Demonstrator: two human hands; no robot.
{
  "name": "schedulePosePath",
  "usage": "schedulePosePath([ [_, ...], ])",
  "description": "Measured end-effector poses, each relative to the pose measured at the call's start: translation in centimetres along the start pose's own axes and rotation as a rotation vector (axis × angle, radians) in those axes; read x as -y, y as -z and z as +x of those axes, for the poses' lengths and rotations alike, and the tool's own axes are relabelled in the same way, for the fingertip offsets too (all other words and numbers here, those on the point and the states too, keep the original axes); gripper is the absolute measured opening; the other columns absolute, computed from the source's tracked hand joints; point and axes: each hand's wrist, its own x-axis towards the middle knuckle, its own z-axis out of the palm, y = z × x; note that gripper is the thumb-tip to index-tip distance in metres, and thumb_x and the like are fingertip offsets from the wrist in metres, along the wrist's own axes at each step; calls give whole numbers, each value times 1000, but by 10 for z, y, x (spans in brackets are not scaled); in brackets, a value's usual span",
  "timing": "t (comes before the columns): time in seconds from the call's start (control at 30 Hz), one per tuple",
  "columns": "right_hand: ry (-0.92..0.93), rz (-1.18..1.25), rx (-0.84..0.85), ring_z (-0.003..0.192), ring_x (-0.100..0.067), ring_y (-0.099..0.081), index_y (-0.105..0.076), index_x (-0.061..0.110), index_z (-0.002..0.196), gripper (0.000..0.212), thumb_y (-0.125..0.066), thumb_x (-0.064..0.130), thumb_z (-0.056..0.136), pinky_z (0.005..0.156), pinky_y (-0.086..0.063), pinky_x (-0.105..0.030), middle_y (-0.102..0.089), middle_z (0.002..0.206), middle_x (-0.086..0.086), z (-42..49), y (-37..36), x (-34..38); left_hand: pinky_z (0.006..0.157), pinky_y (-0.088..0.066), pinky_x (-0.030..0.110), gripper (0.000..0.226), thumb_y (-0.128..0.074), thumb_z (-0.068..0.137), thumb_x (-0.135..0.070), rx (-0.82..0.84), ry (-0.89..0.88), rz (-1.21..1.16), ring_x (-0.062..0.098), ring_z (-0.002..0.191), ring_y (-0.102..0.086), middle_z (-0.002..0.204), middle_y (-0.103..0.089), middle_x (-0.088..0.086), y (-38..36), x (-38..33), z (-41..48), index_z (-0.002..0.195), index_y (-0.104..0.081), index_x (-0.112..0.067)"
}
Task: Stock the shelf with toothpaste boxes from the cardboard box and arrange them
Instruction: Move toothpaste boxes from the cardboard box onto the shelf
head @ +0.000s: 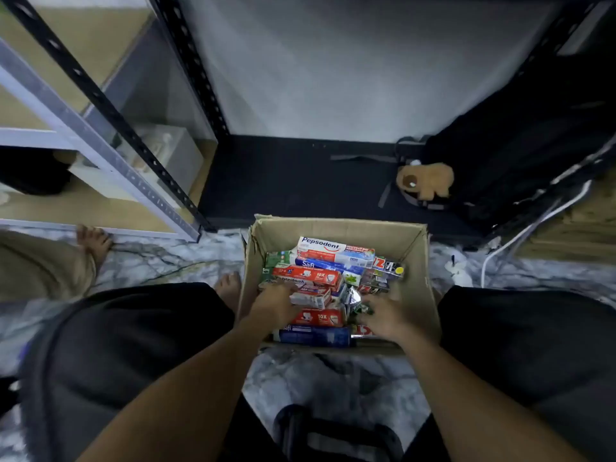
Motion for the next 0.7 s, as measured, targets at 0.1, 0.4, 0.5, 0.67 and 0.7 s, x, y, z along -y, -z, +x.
schedulePosePath([
  [0.1,15,16,-8,117,-18,-55,-56,23,135,45,-66,29,92,81,-39,-10,-63,128,-2,26,-8,2,91,-54,39,40,-68,85,-35,-47,44,-68,25,110,-62,125,-65,4,-15,13,17,122,-61,-22],
  [0.4,110,-40,-125,126,-23,-50,-51,26,140,53,-67,36,90,102,-47,-44,-55,135,1,89,-22,47,98,-50,42,45,-58,90,-25,-47,72,-40,28,123,-54,139,-55,4,-27,34,35,135,-52,-22],
  [0.5,163,-122,-94,127,-22,-47,-52,24,139,50,-65,34,92,104,-45,-43,-55,135,1,101,-29,47,99,-49,39,46,-60,90,-23,-23,20,-3,25,124,-54,141,-53,3,-29,47,39,135,-51,-21],
  [0.67,236,-264,-128,124,-21,-47,-48,24,141,48,-56,39,96,103,-44,-39,-52,134,1,107,-34,41,107,-39,40,48,-61,87,-26,-40,-23,75,28,132,-42,141,-52,4,-31,57,50,134,-52,-20],
  [0.7,248,-273,-152,124,-21,-47,-47,23,142,48,-55,38,97,103,-44,-39,-52,135,0,106,-35,38,109,-37,41,48,-62,87,-27,-37,-17,83,28,133,-40,140,-53,4,-32,56,53,133,-52,-20],
])
